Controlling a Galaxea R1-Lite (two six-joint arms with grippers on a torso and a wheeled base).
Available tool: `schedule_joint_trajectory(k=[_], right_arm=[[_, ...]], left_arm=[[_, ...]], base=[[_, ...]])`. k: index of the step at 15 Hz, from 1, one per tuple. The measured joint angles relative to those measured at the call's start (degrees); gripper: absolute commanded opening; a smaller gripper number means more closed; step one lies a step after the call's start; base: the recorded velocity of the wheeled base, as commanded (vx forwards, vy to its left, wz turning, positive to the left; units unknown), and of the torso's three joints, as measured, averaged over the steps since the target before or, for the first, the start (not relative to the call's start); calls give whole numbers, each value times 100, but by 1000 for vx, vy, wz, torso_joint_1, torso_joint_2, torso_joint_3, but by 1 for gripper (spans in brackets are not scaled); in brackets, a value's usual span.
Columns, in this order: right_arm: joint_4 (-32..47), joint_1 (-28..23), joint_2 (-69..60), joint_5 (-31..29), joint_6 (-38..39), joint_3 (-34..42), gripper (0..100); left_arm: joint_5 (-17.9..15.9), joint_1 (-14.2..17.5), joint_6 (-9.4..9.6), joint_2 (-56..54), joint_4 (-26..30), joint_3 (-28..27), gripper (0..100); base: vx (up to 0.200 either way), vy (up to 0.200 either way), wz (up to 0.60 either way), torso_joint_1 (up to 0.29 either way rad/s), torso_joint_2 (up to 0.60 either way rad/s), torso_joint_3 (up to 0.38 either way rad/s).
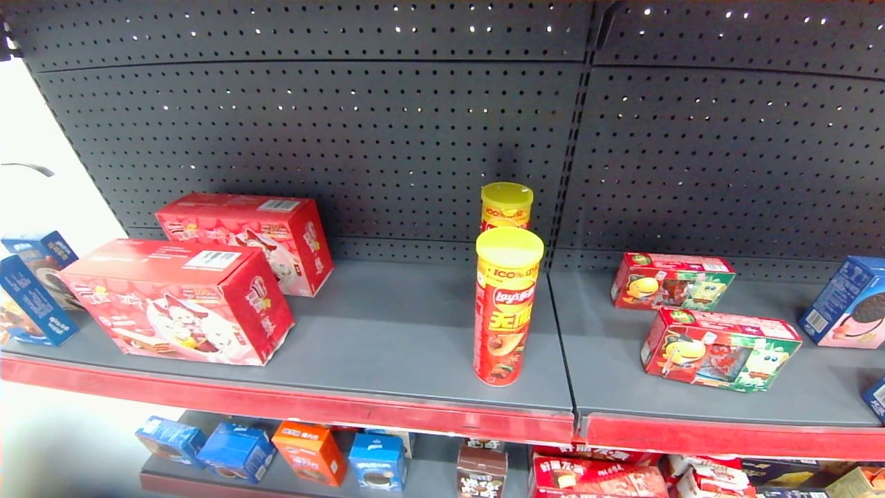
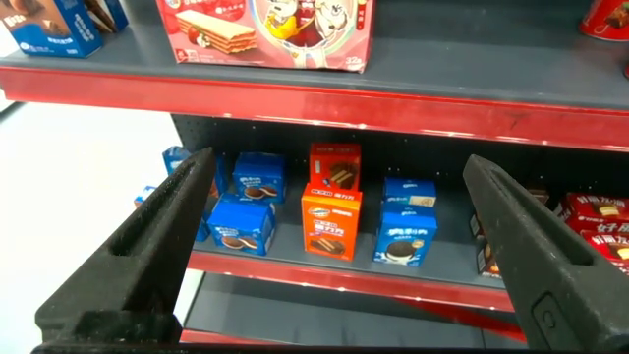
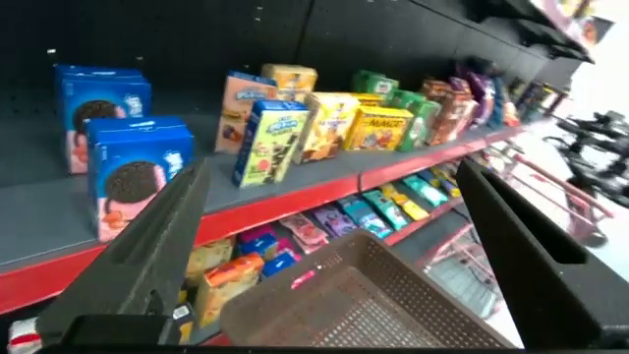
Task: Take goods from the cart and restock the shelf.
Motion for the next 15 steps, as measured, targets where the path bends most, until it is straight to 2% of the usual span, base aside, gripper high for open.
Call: schedule_joint_trajectory(k=[1, 2, 4, 6, 8, 11, 15], right_arm=[[-9, -251, 21, 244, 82, -30, 100], [-9, -574, 54, 769, 301, -40, 100], [150, -1108, 132, 2491, 1398, 118, 100], [1041, -1414, 123, 4044, 2737, 361, 100], [1652, -1637, -1, 5269, 3545, 456, 100], [1608, -1775, -126, 6137, 3733, 780, 100], [412, -1797, -174, 6298, 3725, 1742, 100]], left_arm=[[-2, 2, 1, 0, 0, 0, 100], [-2, 2, 1, 0, 0, 0, 100], [0, 2, 0, 2, 0, 0, 100], [-2, 2, 0, 2, 0, 0, 100], [0, 2, 1, 5, 0, 0, 100], [0, 2, 0, 5, 0, 0, 100], [0, 2, 0, 5, -2, 0, 100]], base=[[0, 0, 0, 0, 0, 0], [0, 0, 0, 0, 0, 0], [0, 0, 0, 0, 0, 0], [0, 0, 0, 0, 0, 0], [0, 0, 0, 0, 0, 0], [0, 0, 0, 0, 0, 0], [0, 0, 0, 0, 0, 0]])
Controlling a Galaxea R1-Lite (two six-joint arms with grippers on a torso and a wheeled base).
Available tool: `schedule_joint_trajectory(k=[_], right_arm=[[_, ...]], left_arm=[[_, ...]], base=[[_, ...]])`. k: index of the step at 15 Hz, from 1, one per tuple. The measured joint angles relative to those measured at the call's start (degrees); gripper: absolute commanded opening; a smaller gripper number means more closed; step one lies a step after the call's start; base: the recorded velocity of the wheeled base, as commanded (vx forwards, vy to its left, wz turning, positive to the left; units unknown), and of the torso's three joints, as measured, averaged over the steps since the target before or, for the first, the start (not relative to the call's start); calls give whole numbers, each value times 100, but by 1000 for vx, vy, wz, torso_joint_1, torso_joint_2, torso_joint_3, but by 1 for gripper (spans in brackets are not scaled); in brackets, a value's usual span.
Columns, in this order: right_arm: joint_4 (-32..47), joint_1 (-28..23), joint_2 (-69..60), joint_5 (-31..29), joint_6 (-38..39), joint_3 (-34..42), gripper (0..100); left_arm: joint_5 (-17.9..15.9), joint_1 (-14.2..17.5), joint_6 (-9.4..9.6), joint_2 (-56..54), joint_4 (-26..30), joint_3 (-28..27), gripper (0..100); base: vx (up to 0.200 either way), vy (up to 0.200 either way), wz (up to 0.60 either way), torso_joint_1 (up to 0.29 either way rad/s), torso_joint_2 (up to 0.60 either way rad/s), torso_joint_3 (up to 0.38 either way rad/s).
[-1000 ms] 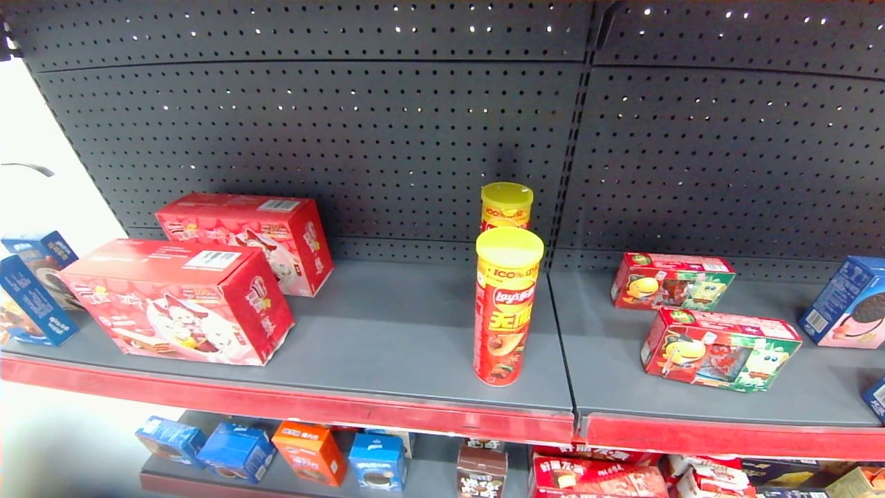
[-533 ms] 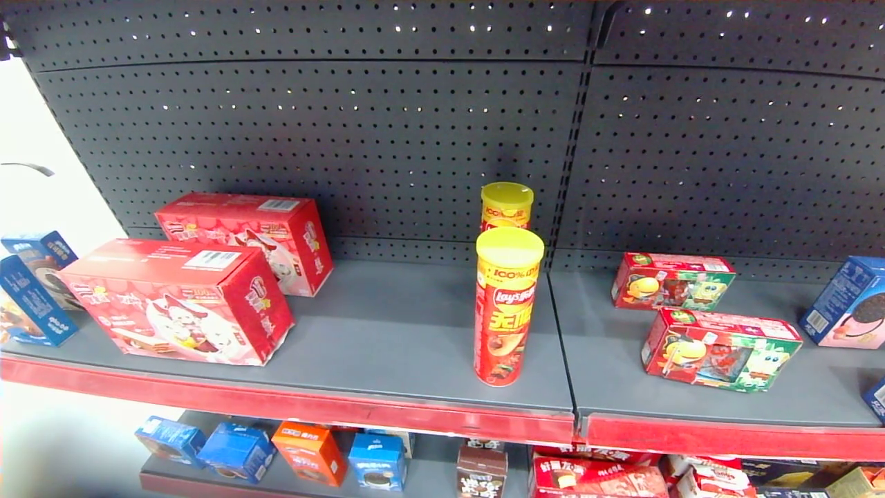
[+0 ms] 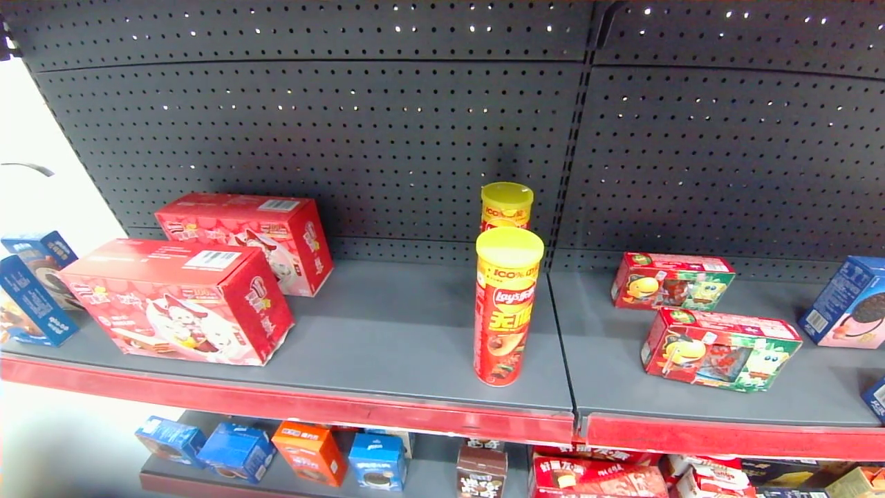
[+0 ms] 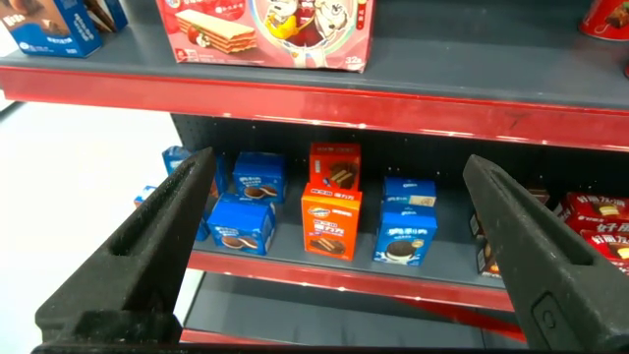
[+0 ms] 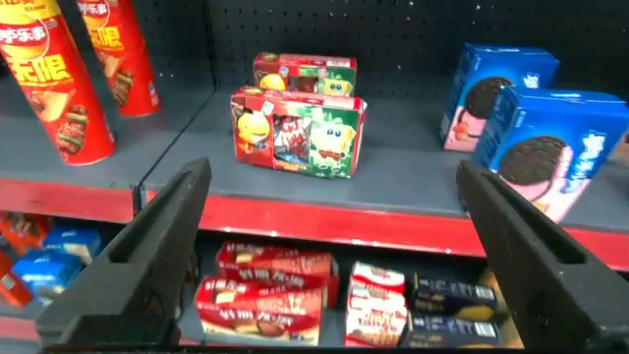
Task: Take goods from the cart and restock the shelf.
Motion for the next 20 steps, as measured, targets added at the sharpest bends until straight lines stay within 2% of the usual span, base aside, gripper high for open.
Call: schedule_joint_trajectory(k=[6, 9, 14, 16, 20], right_arm=[[-1172, 6, -20, 22, -132, 1141, 100], [-627, 72, -173, -137, -228, 1315, 100], [-629, 96, -254, -137, -107, 1337, 100], [-233, 99, -267, -155, 93, 1342, 100], [-273, 104, -278, -166, 128, 1342, 100]], left_arm=[[0, 0, 0, 0, 2, 0, 100], [0, 0, 1, 0, 2, 0, 100], [0, 0, 0, 0, 0, 0, 100], [0, -2, 0, 0, -2, 0, 100], [0, 0, 1, 2, -2, 0, 100]], base=[[0, 0, 0, 0, 0, 0], [0, 0, 0, 0, 0, 0], [0, 0, 0, 0, 0, 0], [0, 0, 0, 0, 0, 0], [0, 0, 0, 0, 0, 0]])
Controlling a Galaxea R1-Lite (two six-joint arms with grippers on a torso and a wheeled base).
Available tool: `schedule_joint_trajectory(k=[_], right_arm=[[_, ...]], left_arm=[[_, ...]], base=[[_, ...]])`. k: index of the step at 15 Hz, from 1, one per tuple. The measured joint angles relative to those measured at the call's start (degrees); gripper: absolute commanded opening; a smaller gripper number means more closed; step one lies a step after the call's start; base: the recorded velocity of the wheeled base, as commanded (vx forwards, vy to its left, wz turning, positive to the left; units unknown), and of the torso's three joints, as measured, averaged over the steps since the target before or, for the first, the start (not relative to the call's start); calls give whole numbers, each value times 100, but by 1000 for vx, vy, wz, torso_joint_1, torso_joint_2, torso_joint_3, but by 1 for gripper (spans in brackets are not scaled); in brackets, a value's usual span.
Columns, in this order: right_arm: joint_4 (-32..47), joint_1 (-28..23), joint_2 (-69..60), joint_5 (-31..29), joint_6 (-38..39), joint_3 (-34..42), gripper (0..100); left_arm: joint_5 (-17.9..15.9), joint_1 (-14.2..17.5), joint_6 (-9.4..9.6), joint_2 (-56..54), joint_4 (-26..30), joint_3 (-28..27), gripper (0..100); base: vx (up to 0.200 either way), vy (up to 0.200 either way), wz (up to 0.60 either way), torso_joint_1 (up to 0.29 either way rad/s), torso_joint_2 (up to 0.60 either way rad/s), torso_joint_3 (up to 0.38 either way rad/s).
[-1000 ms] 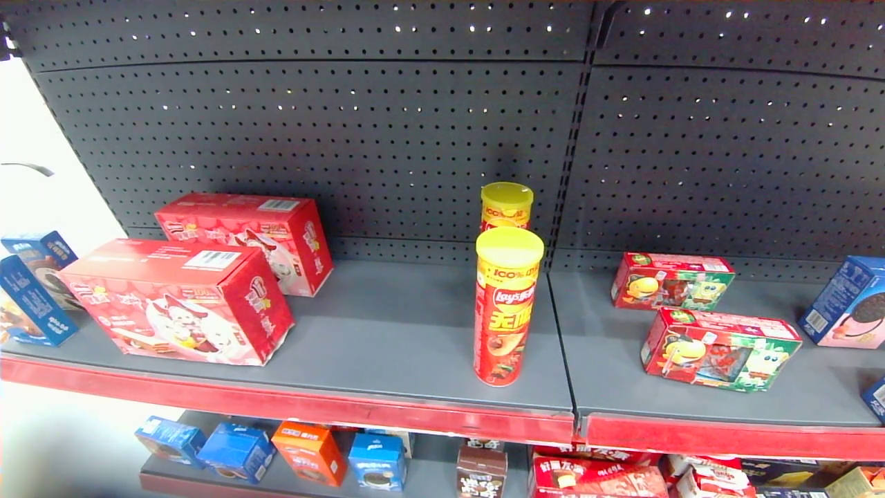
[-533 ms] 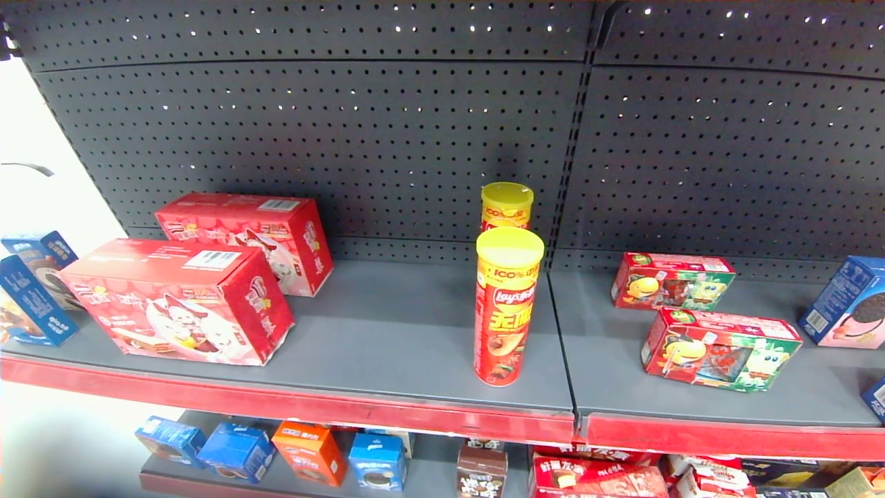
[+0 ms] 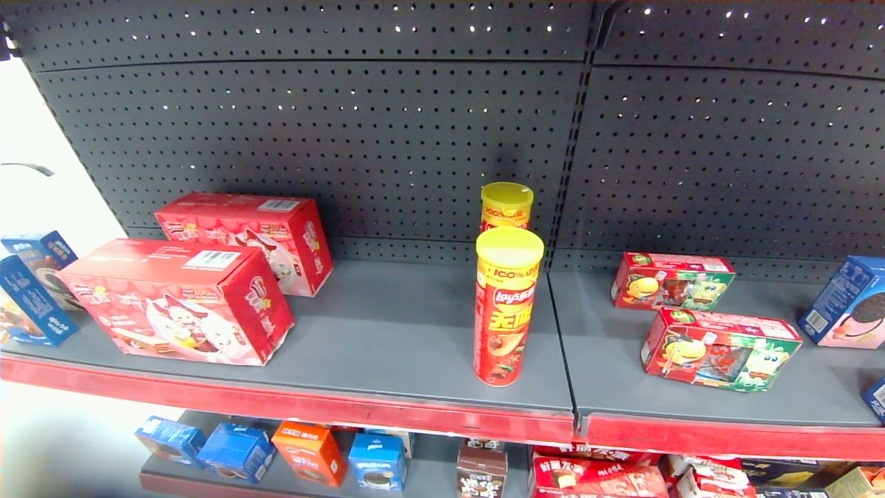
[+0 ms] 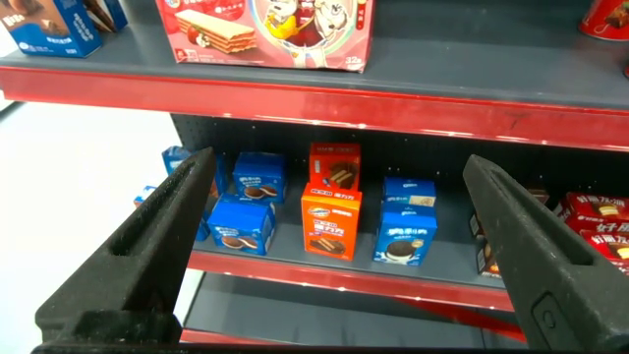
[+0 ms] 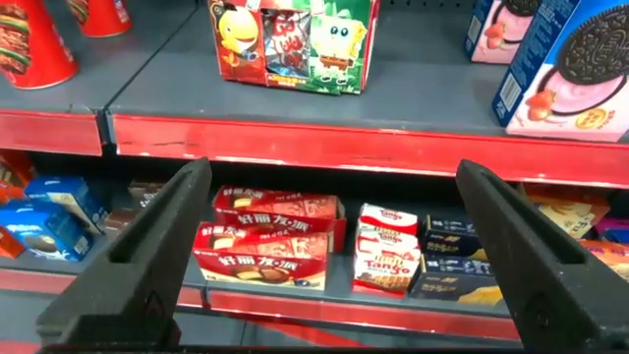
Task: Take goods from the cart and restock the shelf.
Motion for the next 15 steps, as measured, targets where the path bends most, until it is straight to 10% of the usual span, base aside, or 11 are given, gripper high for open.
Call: schedule_joint_trajectory(k=[15], right_arm=[[-6, 2, -4, -6, 33, 0, 100]], left_arm=[[0, 0, -1, 0, 2, 0, 100]], base=[[0, 0, 0, 0, 0, 0]])
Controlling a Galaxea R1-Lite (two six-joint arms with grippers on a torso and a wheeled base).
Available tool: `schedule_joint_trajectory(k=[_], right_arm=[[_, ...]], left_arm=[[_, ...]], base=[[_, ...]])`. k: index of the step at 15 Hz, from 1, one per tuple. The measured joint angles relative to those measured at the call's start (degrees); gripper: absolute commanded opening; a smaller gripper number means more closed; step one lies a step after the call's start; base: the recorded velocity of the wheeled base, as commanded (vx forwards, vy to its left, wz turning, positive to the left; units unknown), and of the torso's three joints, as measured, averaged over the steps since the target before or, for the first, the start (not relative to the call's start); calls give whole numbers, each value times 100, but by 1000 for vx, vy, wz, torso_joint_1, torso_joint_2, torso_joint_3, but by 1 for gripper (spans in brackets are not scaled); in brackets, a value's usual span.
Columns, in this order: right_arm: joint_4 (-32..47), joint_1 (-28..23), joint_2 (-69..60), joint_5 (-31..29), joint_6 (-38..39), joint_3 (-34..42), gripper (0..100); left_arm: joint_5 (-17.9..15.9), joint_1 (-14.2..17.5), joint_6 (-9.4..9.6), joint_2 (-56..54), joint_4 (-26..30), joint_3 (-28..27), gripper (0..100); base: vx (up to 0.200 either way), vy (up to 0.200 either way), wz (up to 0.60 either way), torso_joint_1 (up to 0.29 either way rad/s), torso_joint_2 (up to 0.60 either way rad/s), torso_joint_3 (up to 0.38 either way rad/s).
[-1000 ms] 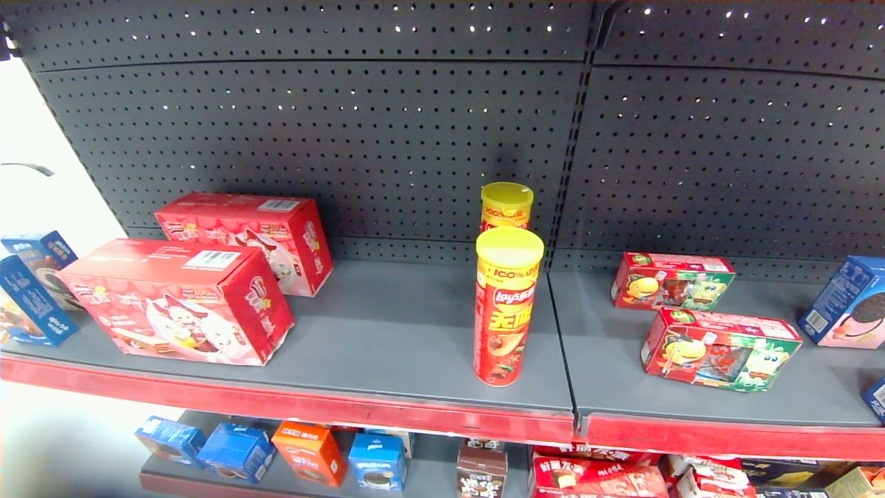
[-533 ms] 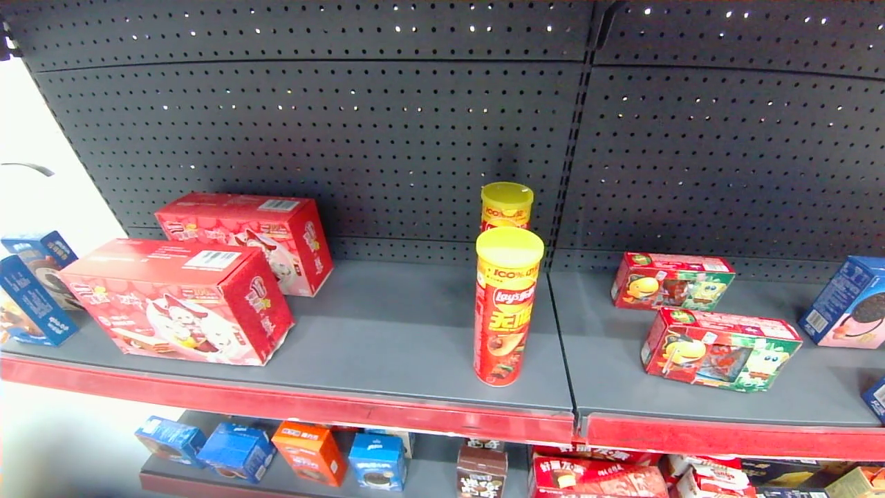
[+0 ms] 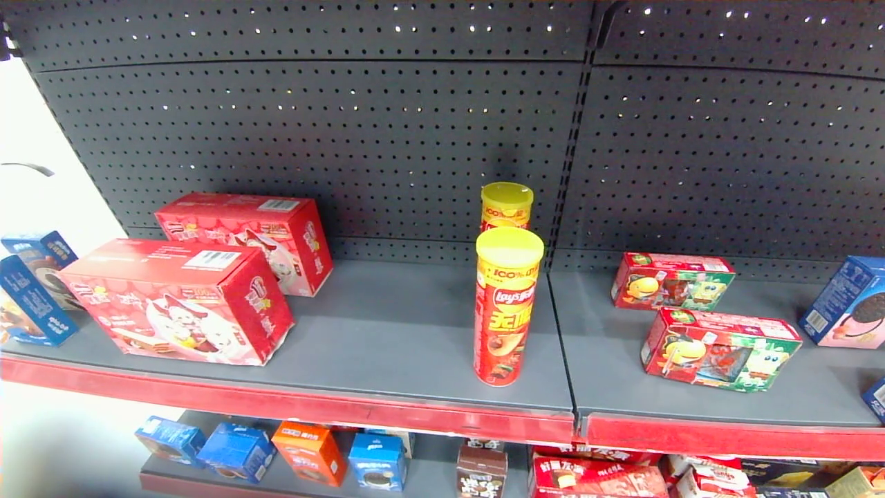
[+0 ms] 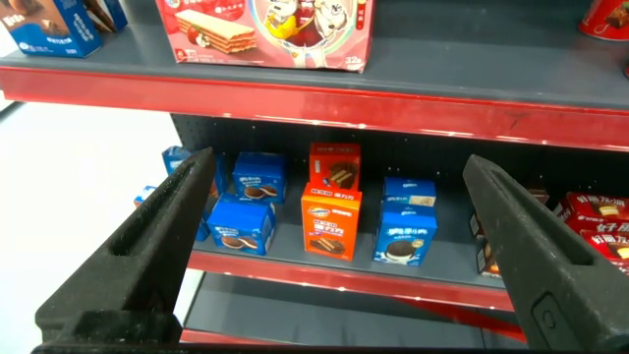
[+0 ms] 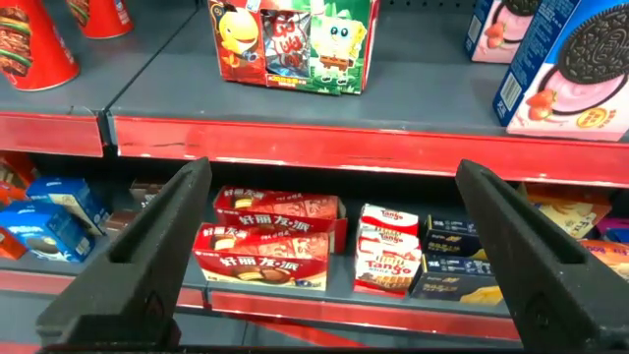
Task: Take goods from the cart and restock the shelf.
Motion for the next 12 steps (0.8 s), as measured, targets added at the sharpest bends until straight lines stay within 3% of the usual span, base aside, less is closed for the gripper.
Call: schedule_joint_trajectory(k=[12], right_arm=[[0, -2, -5, 6, -22, 0, 100]], left_arm=[[0, 0, 0, 0, 2, 0, 100]], base=[[0, 0, 0, 0, 0, 0]])
